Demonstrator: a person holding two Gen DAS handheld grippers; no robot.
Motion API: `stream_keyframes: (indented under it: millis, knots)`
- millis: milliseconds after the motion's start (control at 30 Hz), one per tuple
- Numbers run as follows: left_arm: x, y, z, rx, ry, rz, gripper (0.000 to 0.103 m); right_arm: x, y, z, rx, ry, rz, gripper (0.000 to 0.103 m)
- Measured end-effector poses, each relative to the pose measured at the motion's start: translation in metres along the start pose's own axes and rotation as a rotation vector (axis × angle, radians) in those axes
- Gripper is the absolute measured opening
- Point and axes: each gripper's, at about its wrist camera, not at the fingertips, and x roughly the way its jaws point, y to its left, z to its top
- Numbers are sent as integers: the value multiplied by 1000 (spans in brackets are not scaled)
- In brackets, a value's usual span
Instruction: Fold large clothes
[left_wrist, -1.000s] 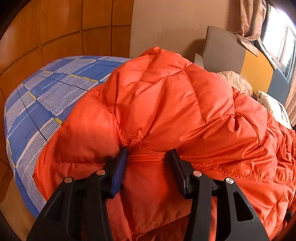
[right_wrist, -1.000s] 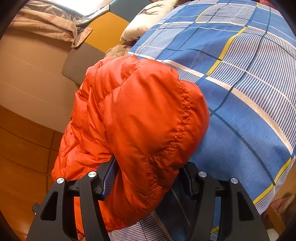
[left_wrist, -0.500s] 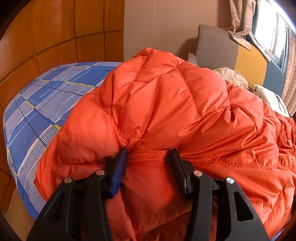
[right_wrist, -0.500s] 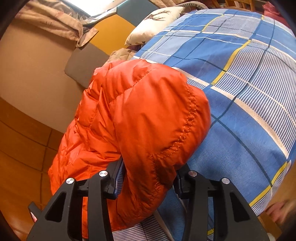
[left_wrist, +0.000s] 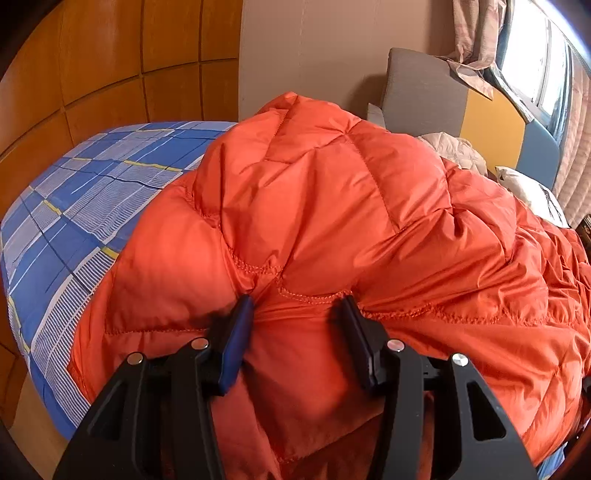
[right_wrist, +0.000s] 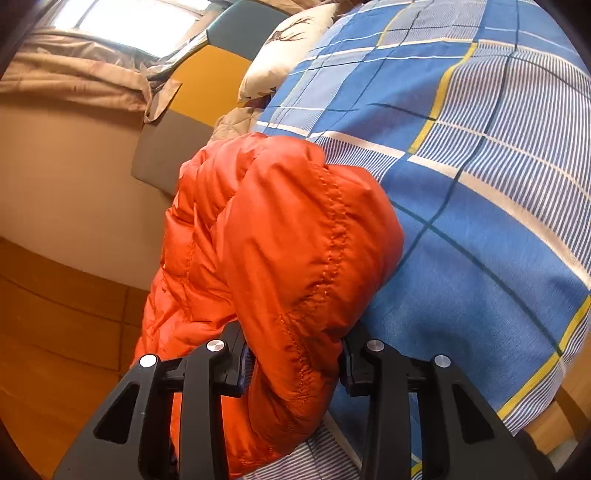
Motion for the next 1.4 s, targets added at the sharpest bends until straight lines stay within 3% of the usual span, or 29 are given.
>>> stream_keyframes:
  millis: [800,1033,1400]
  knots:
    - [0,6,0,0,12,-40,50,-13,25,-4,-131,-32,-40,27]
    - [2,4,2,0,13,-43,50,-15,49,-8,-229,-59,-45,24]
    - [4,4,2,4,20,-70,50,-32,95,-21,-394,-66,59,20]
